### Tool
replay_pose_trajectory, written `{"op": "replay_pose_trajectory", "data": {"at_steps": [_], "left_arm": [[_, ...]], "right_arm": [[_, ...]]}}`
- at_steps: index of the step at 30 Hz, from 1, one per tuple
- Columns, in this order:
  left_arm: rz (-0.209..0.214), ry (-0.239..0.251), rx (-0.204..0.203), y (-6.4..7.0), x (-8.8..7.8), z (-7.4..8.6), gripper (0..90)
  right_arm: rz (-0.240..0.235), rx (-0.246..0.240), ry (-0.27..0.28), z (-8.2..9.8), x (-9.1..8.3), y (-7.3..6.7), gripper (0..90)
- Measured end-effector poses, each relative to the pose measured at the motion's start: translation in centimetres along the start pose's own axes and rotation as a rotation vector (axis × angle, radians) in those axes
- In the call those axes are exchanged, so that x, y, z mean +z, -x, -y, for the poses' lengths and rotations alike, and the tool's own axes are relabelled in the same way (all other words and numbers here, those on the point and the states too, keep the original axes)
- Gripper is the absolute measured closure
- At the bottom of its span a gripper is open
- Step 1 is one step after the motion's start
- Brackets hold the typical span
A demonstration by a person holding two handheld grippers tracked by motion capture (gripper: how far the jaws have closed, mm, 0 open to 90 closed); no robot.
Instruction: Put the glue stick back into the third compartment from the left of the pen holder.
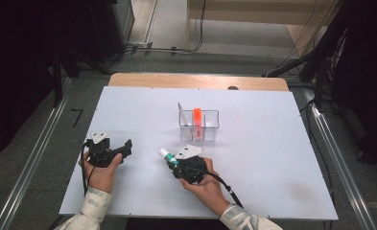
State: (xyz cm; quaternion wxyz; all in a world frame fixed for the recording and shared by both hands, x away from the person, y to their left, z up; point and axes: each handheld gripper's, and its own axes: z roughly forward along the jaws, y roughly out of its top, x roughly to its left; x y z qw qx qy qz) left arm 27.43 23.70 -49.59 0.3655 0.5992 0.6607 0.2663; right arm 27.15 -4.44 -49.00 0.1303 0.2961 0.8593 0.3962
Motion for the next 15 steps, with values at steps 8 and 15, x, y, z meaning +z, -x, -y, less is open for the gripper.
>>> {"op": "replay_pose_trajectory", "data": {"at_steps": [8,15], "left_arm": [[0.018,-0.006,0.015,0.4,0.1,0.0,14.1],[0.030,-0.008,0.022,0.8,0.1,0.1,15.8]], "right_arm": [[0.015,0.026,0.029,-0.3,-1.1,1.1,63.4],[0.017,0.033,0.044,-0.6,-1.4,1.2,63.4]]}}
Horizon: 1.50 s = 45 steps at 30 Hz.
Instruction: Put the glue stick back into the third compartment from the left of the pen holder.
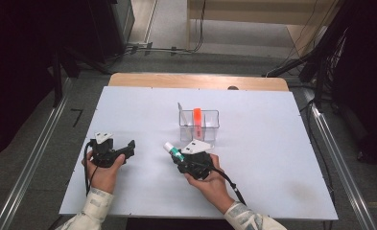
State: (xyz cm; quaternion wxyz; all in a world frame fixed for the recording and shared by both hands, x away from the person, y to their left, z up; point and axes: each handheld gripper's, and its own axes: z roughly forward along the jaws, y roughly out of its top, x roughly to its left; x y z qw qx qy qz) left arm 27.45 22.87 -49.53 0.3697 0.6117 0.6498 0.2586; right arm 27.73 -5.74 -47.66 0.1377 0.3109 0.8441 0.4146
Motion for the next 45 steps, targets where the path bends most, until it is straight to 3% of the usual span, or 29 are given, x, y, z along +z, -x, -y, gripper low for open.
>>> {"op": "replay_pose_trajectory", "data": {"at_steps": [11,19,33,40,45], "left_arm": [[0.033,0.004,0.042,1.4,-0.1,0.0,19.5],[0.100,0.007,0.058,3.0,-0.3,-0.1,23.2],[0.173,0.013,0.076,5.0,-1.0,-0.5,23.1],[0.237,0.005,0.090,6.4,-1.4,-0.6,23.2],[0.252,0.001,0.105,7.2,-1.4,-0.6,24.5]], "right_arm": [[0.014,-0.002,0.020,-0.4,-0.9,0.6,63.4],[0.026,0.007,0.030,-0.4,-1.3,1.1,63.4],[0.032,0.011,0.038,-0.6,-1.3,1.3,63.4],[0.033,0.006,0.044,-0.6,-1.2,1.3,63.4],[0.030,0.004,0.050,-0.8,-1.2,1.2,63.4]]}}
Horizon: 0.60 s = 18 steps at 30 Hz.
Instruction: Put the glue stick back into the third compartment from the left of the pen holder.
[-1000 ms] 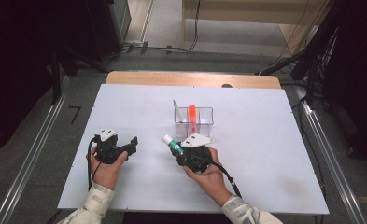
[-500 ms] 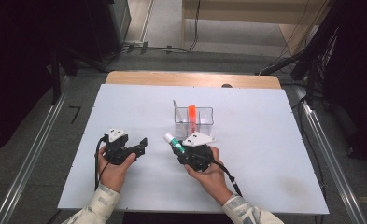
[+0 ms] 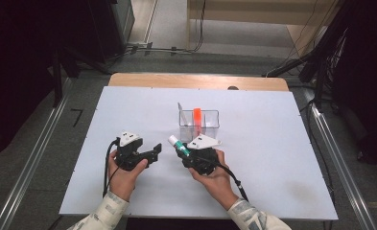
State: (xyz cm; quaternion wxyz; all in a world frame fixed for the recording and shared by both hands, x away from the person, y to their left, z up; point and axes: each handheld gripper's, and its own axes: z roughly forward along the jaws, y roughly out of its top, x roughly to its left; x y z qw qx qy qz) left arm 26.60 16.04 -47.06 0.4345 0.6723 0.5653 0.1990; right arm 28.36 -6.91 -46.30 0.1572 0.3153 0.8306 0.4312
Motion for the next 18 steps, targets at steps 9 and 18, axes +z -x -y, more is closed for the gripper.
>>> {"op": "replay_pose_trajectory", "data": {"at_steps": [9,18], "left_arm": [[-0.008,0.009,0.027,0.44,0.43,-0.04,35.5],[0.014,-0.002,0.045,0.98,0.96,-0.06,42.8]], "right_arm": [[-0.009,-0.001,0.014,-0.34,-0.11,-0.40,63.4],[-0.009,-0.008,0.027,-0.50,-0.29,-0.51,63.4]]}}
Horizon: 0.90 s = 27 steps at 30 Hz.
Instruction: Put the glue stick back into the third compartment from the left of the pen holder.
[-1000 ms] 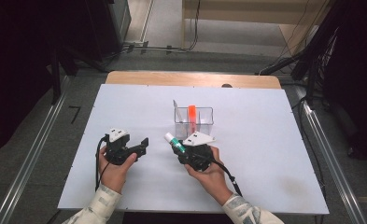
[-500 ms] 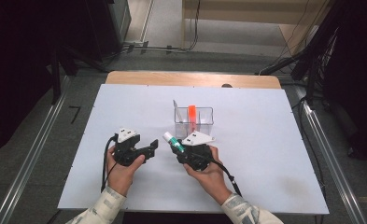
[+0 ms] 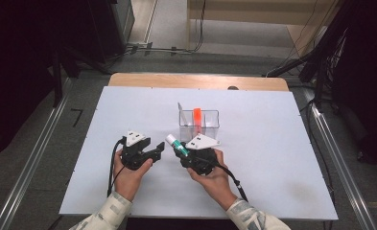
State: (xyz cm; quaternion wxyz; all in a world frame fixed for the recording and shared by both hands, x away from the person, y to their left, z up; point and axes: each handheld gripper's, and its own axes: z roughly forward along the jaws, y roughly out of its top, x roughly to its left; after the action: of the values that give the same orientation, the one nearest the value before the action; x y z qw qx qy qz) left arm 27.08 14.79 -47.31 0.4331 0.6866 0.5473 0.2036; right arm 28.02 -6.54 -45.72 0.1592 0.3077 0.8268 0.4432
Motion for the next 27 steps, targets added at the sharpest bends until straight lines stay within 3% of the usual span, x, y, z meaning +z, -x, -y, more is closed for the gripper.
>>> {"op": "replay_pose_trajectory", "data": {"at_steps": [27], "left_arm": [[0.005,0.027,0.006,0.29,0.24,-0.15,45.5]], "right_arm": [[-0.021,-0.010,0.000,0.14,0.21,-0.29,63.4]]}}
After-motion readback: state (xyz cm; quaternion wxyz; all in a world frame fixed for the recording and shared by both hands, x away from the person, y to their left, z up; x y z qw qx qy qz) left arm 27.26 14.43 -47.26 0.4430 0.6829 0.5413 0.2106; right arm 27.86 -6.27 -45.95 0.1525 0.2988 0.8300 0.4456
